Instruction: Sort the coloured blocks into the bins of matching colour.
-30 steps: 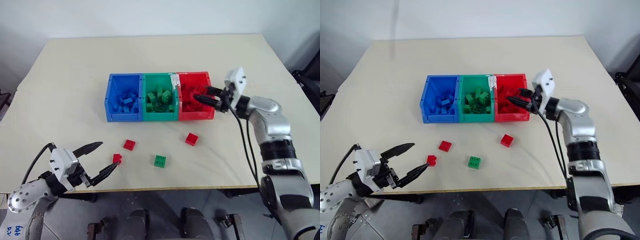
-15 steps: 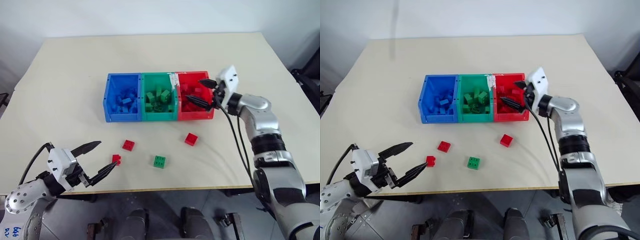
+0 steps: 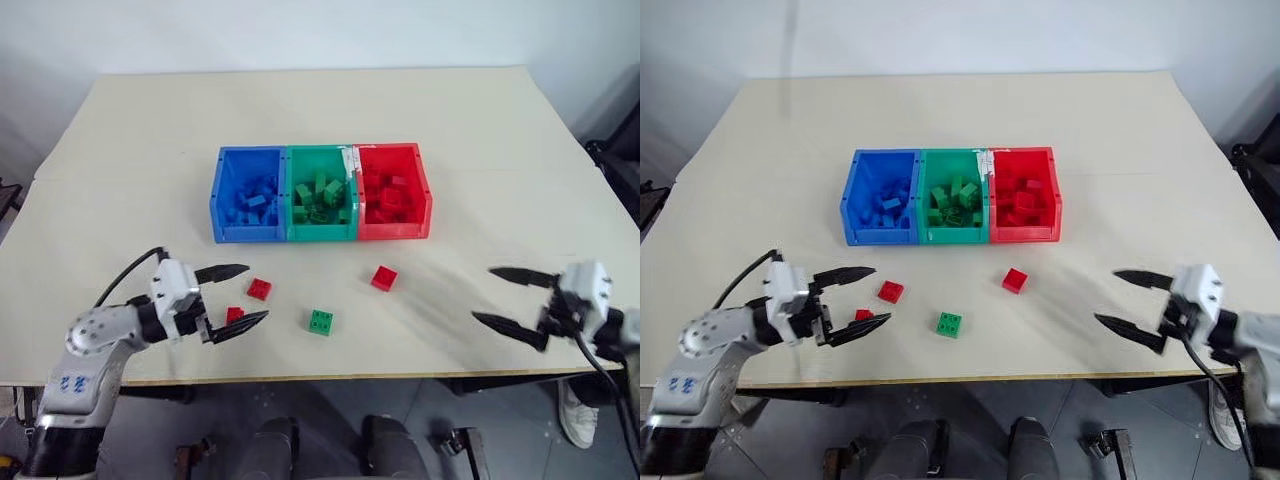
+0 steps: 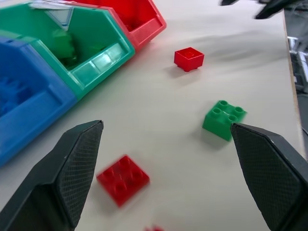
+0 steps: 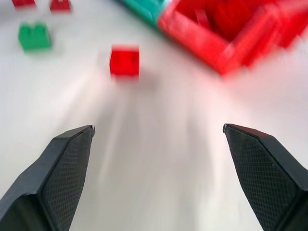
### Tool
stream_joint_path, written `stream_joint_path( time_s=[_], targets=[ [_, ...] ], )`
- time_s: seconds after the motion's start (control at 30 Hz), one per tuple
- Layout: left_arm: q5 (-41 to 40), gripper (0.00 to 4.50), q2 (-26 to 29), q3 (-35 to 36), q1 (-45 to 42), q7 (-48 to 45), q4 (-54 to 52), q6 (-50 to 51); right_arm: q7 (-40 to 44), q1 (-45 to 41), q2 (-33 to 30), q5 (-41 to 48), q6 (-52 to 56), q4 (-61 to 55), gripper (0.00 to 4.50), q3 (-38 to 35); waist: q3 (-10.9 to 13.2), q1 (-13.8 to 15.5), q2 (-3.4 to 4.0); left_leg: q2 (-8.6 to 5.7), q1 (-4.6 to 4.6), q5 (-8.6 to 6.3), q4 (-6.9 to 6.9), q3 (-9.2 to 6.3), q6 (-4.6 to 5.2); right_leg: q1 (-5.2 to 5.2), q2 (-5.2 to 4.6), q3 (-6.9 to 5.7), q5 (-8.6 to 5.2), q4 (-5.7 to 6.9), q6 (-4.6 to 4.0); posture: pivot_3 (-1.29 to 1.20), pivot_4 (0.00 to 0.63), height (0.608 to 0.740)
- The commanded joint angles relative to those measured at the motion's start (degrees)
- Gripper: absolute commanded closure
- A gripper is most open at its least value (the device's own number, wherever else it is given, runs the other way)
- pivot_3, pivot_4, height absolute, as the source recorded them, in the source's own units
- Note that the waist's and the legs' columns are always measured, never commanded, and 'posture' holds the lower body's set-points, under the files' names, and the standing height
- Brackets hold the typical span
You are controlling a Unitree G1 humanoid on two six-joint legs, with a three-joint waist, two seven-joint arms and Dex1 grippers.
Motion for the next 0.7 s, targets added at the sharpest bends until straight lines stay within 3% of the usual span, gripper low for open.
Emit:
stream_joint_path(
  time_s=[0.03,0.3,0.53,0.7],
  targets=[
    [1.1,0.0,-0.5,-1.9,-2.9,-2.0,1.8,-2.3,-0.7,1.7,-0.7,1.3,-1.9,-2.7,0.03,-2.5,0.0,-0.3,0.0,0.01,0.06,0.0,-0.01,0.03,0.0,0.02,0.0,0.03,0.0,0.0,0.0,0.0,0.15,0.74],
    [0.8,0.0,0.0,-0.6,-3.2,-3.2,3.4,-4.6,-4.1,-3.3,1.9,2.6,5.8,-8.2,0.03,6.1,0.0,-0.1,0.0,0.07,0.47,-0.01,-0.1,0.08,0.0,0.35,0.0,0.12,0.0,-0.11,0.0,0.0,0.15,0.74],
    [-0.6,0.0,0.6,5.1,4.8,0.2,-1.6,-2.7,-12.7,-15.1,6.6,-2.1,17.7,-9.1,0.03,19.3,0.0,0.0,0.0,0.31,0.46,-0.03,-0.1,0.0,-0.01,0.33,-0.02,0.11,0.0,-0.15,0.0,0.0,0.15,0.74],
    [-0.7,0.0,0.2,9.0,12.5,2.9,-7.0,-2.6,-17.5,-23.4,12.3,-8.9,18.3,-1.9,0.03,27.2,0.0,-0.1,-0.01,0.28,0.43,-0.04,-0.1,-0.05,0.01,0.34,-0.03,0.1,0.0,-0.22,0.0,0.0,0.15,0.74]
  ],
)
